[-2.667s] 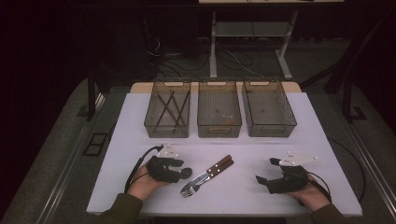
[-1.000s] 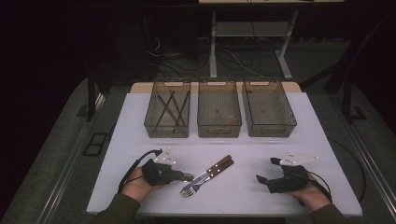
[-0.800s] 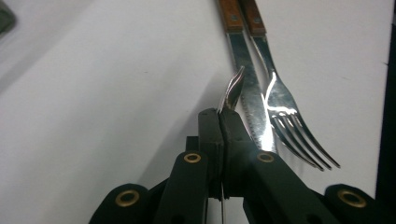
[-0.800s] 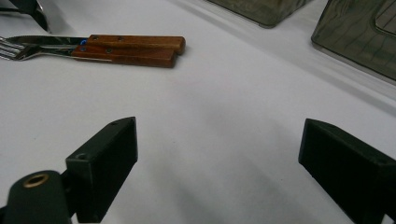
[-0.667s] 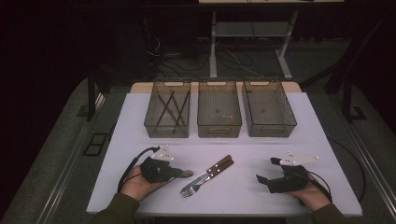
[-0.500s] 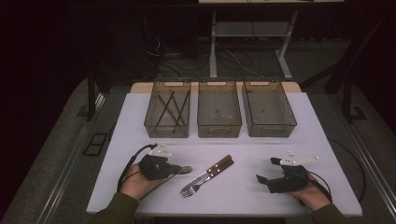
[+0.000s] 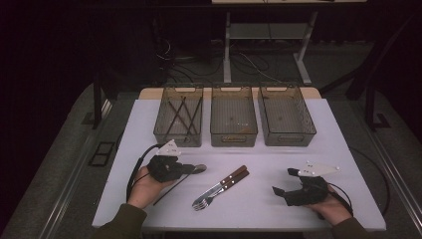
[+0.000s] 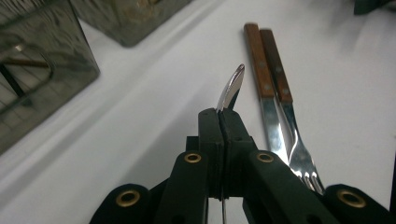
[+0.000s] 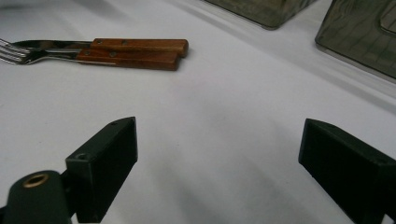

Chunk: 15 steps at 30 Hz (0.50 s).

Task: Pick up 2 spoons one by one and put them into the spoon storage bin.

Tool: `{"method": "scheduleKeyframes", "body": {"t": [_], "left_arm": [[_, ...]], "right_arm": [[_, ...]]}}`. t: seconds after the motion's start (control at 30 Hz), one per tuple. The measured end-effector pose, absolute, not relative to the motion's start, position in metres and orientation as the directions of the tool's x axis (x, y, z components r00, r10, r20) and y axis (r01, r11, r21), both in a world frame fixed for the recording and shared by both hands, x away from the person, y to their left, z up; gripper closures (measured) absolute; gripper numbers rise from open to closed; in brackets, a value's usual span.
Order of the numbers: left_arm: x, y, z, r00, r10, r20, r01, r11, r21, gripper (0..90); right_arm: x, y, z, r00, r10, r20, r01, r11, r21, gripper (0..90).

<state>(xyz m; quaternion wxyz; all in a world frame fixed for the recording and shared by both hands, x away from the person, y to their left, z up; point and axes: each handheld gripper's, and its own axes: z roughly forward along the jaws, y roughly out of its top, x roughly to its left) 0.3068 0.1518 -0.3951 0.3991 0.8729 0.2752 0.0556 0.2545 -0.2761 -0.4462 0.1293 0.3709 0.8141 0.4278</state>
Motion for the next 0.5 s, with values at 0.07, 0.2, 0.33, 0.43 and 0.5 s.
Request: {"method": "scheduleKeyframes", "body": {"t": [0.07, 0.2, 0.33, 0.43, 0.5], "left_arm": [[0.310, 0.152, -0.391, 0.839, 0.530, -0.124, 0.434, -0.514, 0.740, 89.5], [0.317, 0.149, -0.384, 0.835, 0.536, -0.127, 0.430, -0.490, 0.758, 89.5], [0.325, 0.143, -0.378, 0.836, 0.536, -0.119, 0.417, -0.480, 0.772, 89.5], [0.331, 0.138, -0.374, 0.836, 0.535, -0.120, 0.411, -0.465, 0.784, 89.4], [0.335, 0.134, -0.372, 0.837, 0.534, -0.117, 0.406, -0.463, 0.788, 89.4]], "right_arm": [[0.255, -0.275, -0.446, -0.696, 0.710, 0.105, 0.487, 0.359, 0.796, 11.3], [0.255, -0.274, -0.447, -0.696, 0.710, 0.106, 0.488, 0.359, 0.796, 11.3], [0.256, -0.276, -0.447, -0.690, 0.716, 0.107, 0.494, 0.358, 0.792, 11.3], [0.256, -0.276, -0.447, -0.692, 0.714, 0.106, 0.491, 0.359, 0.794, 11.3], [0.255, -0.276, -0.447, -0.692, 0.714, 0.108, 0.491, 0.355, 0.796, 11.3]]}}
